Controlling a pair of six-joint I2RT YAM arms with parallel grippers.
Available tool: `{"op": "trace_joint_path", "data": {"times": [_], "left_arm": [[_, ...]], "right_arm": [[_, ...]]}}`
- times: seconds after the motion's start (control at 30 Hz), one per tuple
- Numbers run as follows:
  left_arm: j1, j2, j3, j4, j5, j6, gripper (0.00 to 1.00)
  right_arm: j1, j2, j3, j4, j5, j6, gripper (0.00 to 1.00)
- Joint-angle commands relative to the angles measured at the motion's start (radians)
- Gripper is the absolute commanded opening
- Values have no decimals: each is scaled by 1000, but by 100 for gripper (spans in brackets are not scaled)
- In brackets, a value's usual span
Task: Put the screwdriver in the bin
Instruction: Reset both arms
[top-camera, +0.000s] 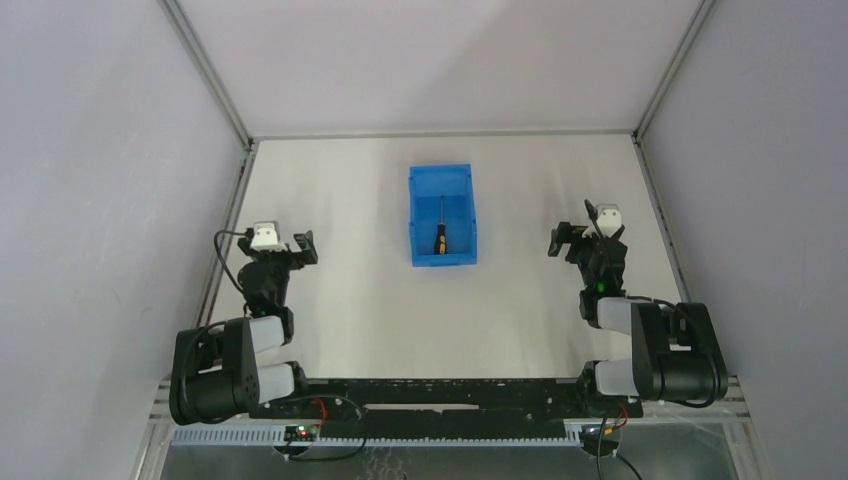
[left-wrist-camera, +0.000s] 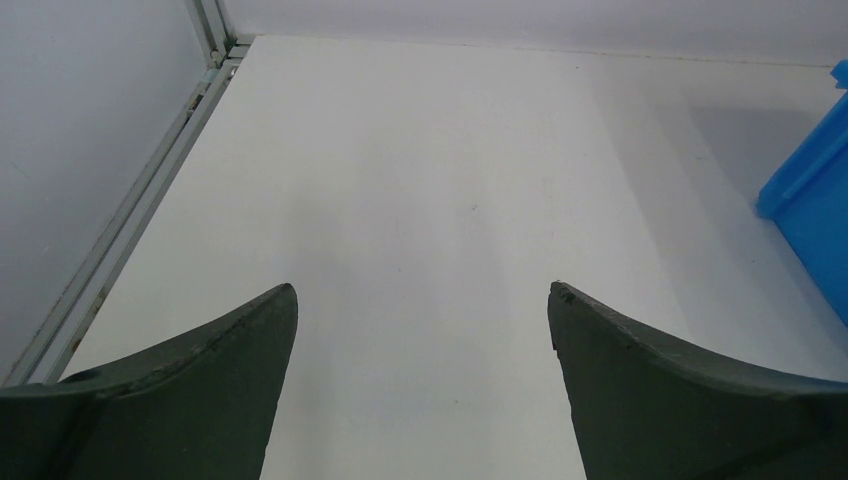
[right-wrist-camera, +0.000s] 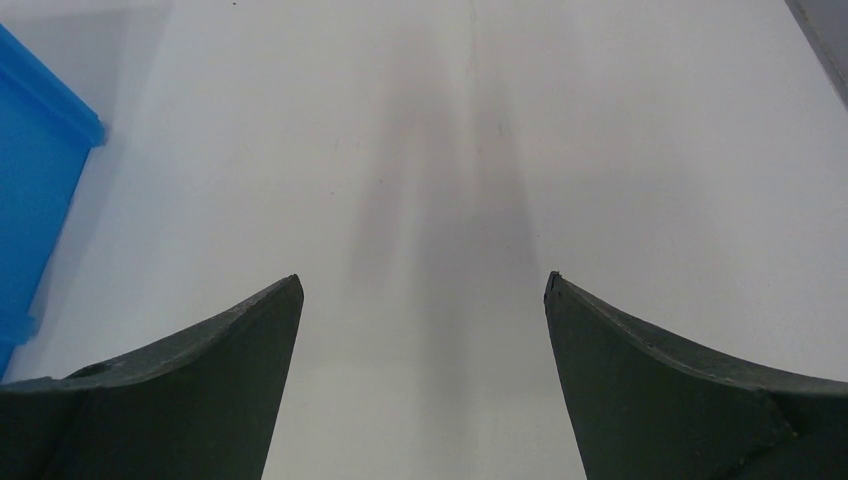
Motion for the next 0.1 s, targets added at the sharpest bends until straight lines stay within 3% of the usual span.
{"op": "trace_joint_path", "data": {"times": [0.0,0.07], "left_arm": [[-4,1,-19,101,-1,-9,100],[-4,2,-19,101,-1,-10,100]], "right_arm": [[-1,5,1,55,-7,15,100],[-1,4,1,56,-9,15,100]]}}
